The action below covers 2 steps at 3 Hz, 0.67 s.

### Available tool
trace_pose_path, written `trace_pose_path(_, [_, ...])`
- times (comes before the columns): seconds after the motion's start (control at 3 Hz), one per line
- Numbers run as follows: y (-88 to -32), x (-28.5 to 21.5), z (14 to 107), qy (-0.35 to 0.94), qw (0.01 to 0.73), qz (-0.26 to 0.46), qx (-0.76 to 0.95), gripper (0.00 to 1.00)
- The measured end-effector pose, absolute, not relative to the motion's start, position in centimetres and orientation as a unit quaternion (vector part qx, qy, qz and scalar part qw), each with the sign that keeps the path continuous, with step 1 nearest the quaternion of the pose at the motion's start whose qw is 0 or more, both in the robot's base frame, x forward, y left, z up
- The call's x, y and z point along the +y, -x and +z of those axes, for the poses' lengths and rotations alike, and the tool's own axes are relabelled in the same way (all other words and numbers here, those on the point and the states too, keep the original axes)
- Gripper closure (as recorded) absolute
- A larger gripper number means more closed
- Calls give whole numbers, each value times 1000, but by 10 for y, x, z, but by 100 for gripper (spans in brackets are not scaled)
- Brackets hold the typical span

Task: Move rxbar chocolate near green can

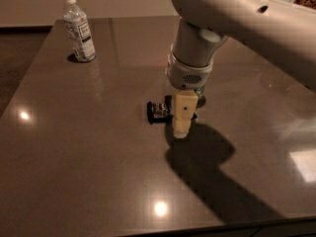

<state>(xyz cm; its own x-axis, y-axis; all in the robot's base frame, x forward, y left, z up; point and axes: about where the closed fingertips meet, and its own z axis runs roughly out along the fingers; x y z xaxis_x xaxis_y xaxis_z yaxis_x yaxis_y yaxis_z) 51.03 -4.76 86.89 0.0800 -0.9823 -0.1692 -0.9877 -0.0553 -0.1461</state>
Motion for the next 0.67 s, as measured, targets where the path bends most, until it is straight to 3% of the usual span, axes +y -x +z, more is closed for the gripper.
trace_pose_path(0.67, [-497,-44,889,749,132,8,649,0])
